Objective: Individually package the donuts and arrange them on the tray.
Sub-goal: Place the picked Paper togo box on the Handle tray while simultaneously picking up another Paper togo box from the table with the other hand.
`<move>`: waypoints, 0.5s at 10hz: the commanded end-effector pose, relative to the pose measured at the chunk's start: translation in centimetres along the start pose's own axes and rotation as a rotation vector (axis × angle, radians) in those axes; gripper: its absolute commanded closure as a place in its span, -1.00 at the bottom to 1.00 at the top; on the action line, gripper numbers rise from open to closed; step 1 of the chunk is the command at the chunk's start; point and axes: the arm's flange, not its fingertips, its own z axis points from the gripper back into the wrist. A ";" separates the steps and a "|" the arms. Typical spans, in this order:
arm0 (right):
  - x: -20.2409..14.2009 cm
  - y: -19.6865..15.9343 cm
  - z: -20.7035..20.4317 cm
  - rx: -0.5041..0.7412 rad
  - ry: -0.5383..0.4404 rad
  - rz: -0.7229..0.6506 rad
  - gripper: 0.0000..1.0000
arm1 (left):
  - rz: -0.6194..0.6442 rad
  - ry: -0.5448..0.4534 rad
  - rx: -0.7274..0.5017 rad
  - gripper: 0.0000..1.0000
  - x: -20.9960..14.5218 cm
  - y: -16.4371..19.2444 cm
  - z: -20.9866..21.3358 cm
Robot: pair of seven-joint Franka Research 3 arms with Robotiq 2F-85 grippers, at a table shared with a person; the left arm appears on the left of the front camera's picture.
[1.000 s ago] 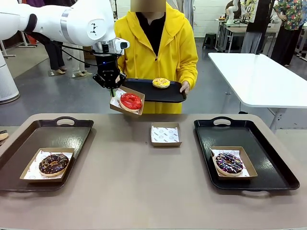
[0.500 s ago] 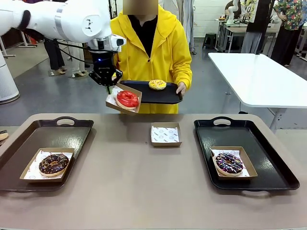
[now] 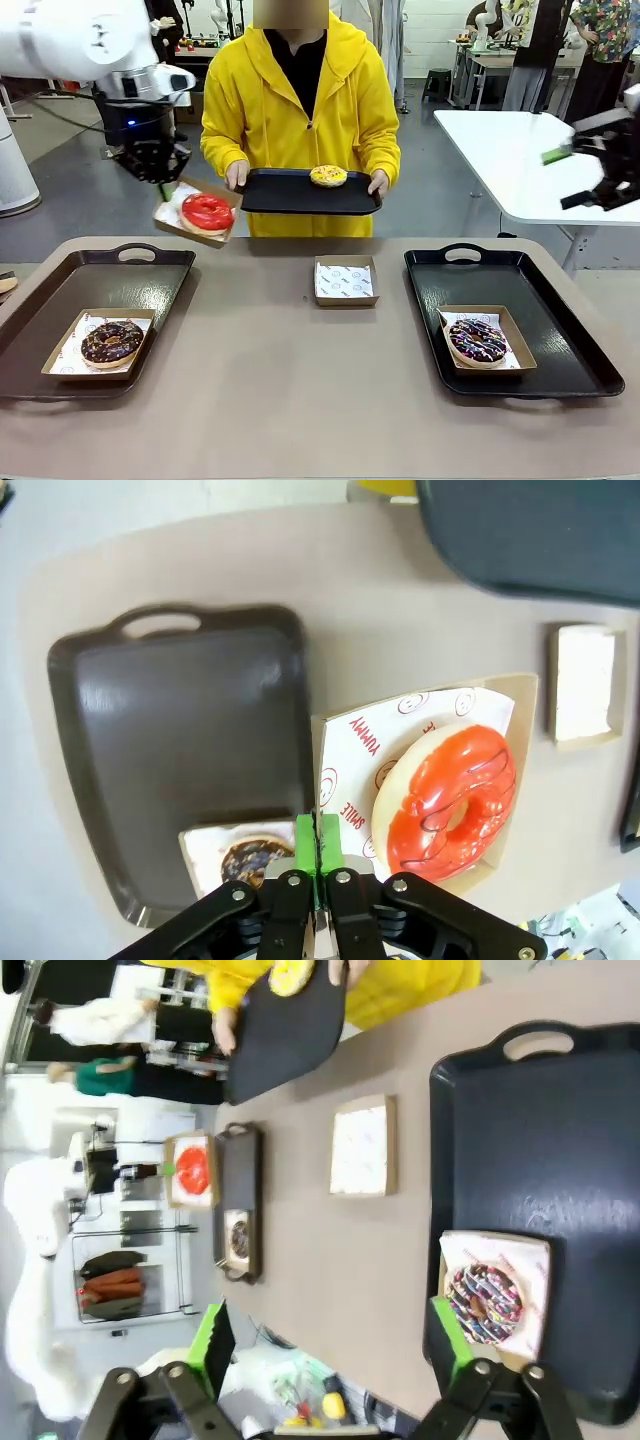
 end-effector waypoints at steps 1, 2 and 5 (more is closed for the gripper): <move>0.3 1.8 -4.4 -0.139 0.028 0.001 -1.00 | 0.010 -0.013 -0.025 0.98 -3.3 2.4 -0.8; 0.6 3.2 -6.8 -0.173 0.030 0.017 -1.00 | 0.028 -0.010 -0.017 0.98 -4.4 3.8 -1.1; 0.2 4.5 -12.3 -0.245 0.048 0.046 -1.00 | 0.081 0.009 -0.050 0.98 -6.6 8.1 -2.3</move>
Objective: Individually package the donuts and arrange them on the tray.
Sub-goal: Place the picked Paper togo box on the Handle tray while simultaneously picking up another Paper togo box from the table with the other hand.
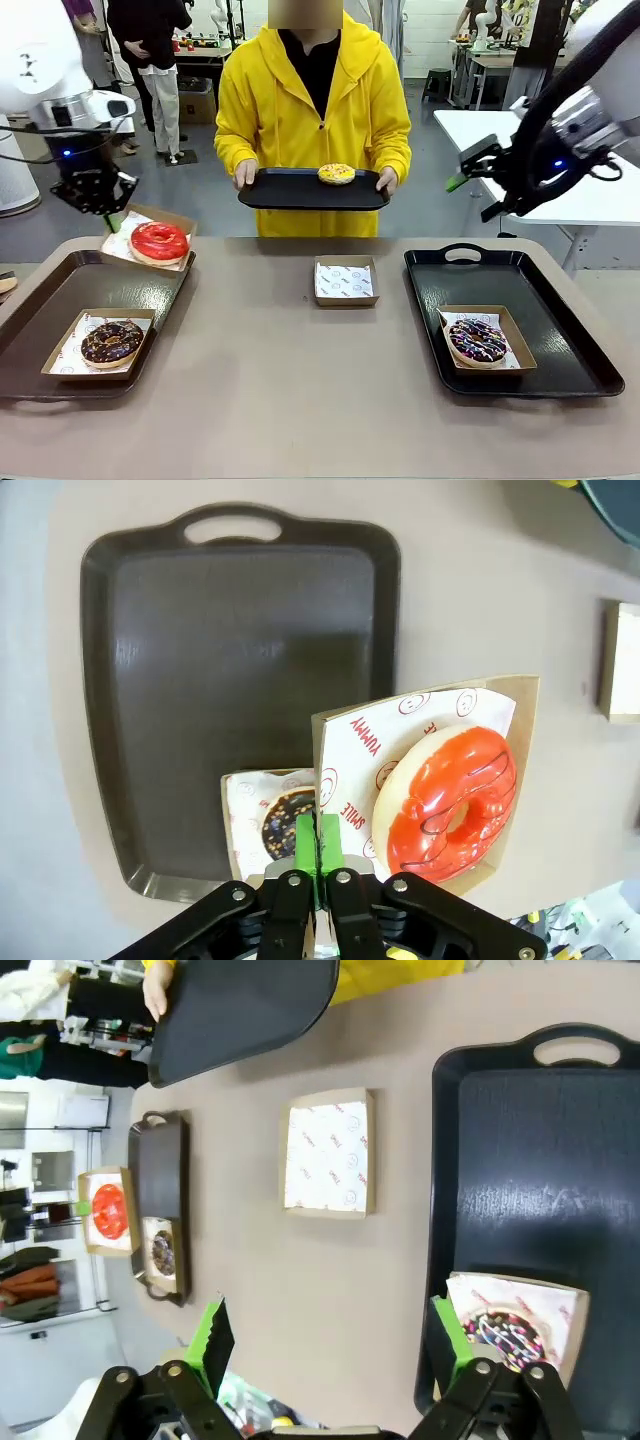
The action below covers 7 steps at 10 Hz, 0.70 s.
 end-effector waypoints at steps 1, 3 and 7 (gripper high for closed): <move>0.0 0.0 -1.3 -0.031 0.007 -0.023 -1.00 | 0.012 -0.007 -0.040 0.98 -0.7 1.9 -0.5; 0.0 0.1 -1.2 -0.012 0.011 0.003 -1.00 | 0.016 0.008 -0.008 0.98 -0.4 1.2 -0.4; 0.0 0.1 -1.2 -0.012 0.011 0.003 -1.00 | 0.016 0.008 -0.008 0.98 -0.4 1.2 -0.4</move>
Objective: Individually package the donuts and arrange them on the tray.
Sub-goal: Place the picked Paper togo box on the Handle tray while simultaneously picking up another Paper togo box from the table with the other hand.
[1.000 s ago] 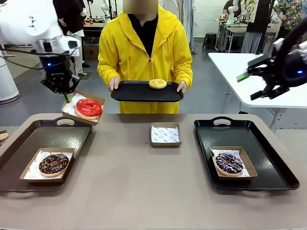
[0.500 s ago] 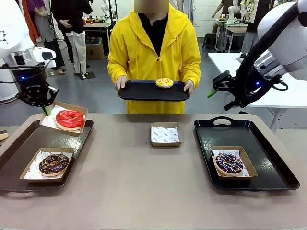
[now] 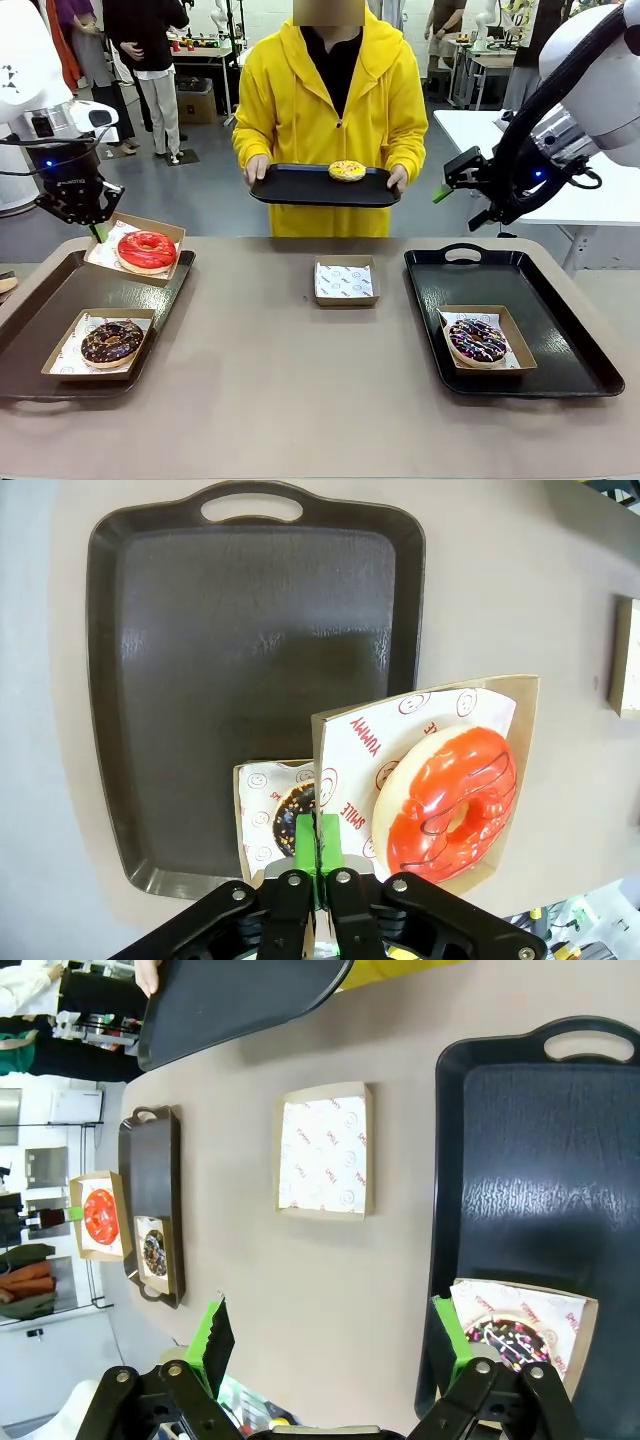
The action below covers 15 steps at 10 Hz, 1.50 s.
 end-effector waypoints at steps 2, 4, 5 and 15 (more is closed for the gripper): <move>-0.1 0.2 0.0 -0.007 0.000 0.003 -1.00 | 0.007 -0.005 -0.002 0.98 0.2 0.1 0.2; 0.0 0.0 0.0 0.000 0.000 0.000 -1.00 | 0.000 0.000 0.000 0.98 0.0 0.0 0.0; 0.5 1.3 -0.4 -0.114 0.007 0.049 -1.00 | -0.005 -0.008 -0.024 0.98 0.4 1.2 -0.1; 6.1 8.4 -14.5 -0.533 0.186 0.134 -1.00 | -0.097 0.011 0.122 0.98 4.9 7.9 -4.4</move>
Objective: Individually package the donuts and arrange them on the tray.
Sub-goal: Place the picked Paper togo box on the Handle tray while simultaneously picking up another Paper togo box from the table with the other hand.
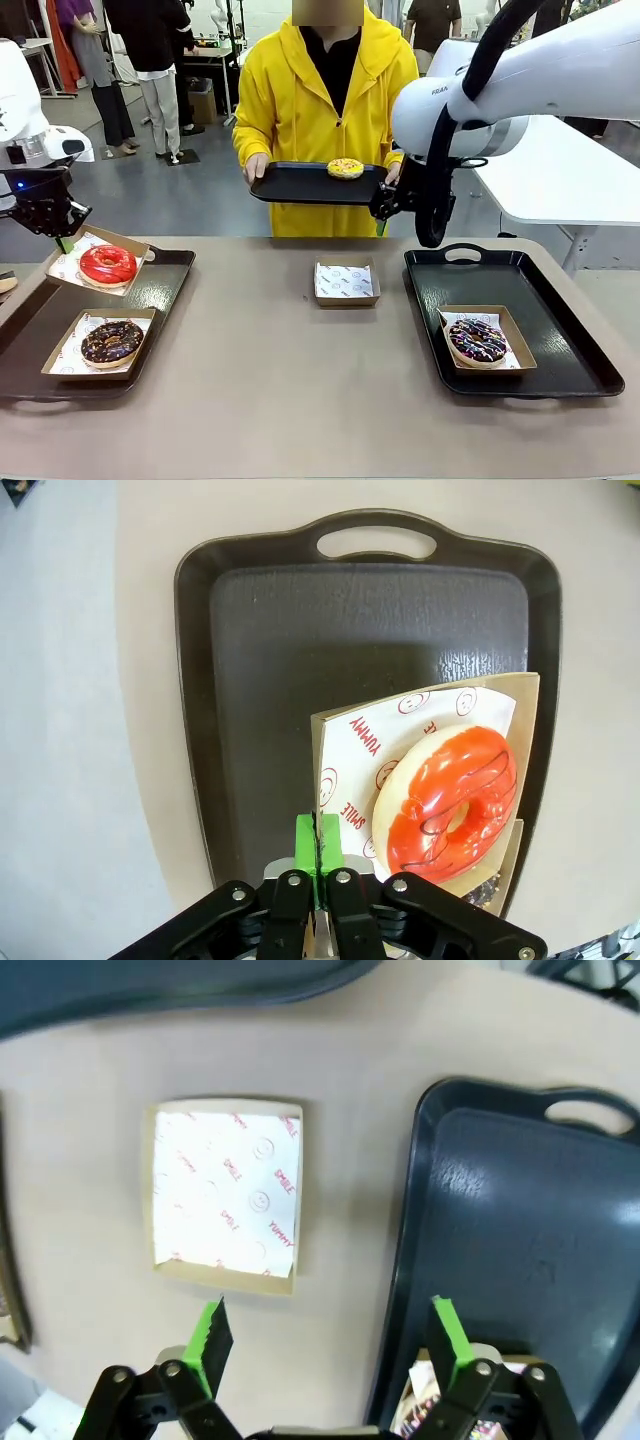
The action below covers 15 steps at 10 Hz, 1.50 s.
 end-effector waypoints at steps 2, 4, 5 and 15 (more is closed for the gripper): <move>0.5 0.6 -1.7 -0.054 0.063 -0.019 -1.00 | -0.027 0.067 0.021 0.98 1.8 0.0 0.3; 0.4 0.7 -2.0 -0.055 0.006 -0.046 -1.00 | -0.005 0.042 0.002 0.98 0.9 -0.1 -0.5; -0.3 0.1 -2.3 -0.017 0.060 0.004 -1.00 | -0.005 0.042 0.002 0.98 0.9 -0.1 -0.5; 1.4 2.0 -8.0 -0.074 0.095 -0.037 -1.00 | 0.079 0.143 -0.037 0.98 4.9 -1.0 -1.6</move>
